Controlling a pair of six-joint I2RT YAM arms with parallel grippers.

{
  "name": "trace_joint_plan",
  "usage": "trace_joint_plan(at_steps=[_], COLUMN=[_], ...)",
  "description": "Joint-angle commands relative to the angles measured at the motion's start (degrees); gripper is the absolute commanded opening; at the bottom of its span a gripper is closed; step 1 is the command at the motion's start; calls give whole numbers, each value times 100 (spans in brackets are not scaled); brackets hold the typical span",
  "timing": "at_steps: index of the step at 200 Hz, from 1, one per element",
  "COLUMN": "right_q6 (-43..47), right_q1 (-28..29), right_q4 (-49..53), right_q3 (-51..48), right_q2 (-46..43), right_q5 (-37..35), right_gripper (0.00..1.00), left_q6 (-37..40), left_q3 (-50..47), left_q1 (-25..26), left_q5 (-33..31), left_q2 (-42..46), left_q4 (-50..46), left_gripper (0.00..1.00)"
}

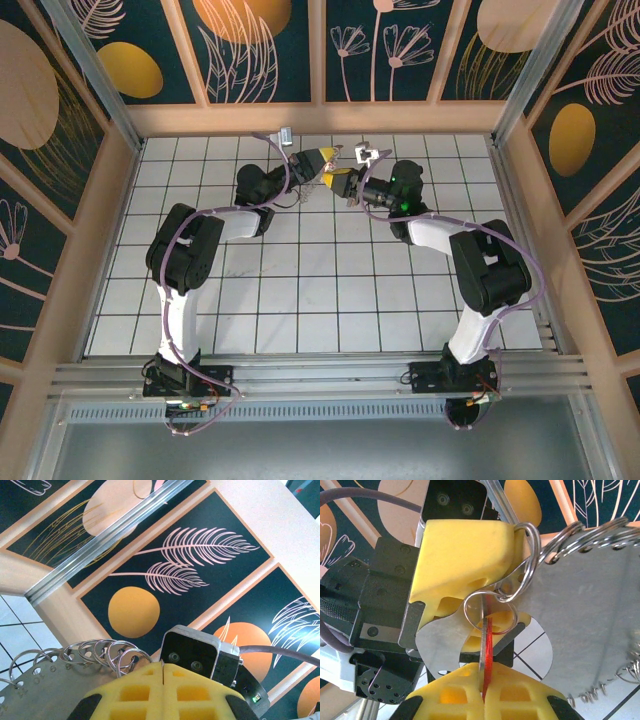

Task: Put the keys on the keyring

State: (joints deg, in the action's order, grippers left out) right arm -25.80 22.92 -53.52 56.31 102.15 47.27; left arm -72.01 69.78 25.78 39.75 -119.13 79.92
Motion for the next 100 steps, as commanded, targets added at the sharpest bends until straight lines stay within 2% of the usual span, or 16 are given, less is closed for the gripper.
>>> trace_joint_plan(at_steps=[1, 19, 37, 58, 100], right_q6=[111, 111, 94, 103, 211], right_q1=[134, 98, 45, -13, -50], right_q4=[-6, 64, 133, 209, 470], right_q3=[25, -45, -160, -325, -599], right_q2=[-133, -259, -415, -636, -1042], right_q5=[339, 267, 192, 101, 61], right_gripper=[0, 0, 11, 18, 23], left_q6=[153, 174, 201, 212, 230], left_q3=[122, 115, 115, 115, 115], left_q1=[220, 217, 217, 224, 224], left_q5=[157, 153, 157, 167, 148], left_q2=[176, 171, 165, 171, 173], left_q4=[158, 138, 123, 129, 138], left_gripper=[0, 0, 0, 0, 0])
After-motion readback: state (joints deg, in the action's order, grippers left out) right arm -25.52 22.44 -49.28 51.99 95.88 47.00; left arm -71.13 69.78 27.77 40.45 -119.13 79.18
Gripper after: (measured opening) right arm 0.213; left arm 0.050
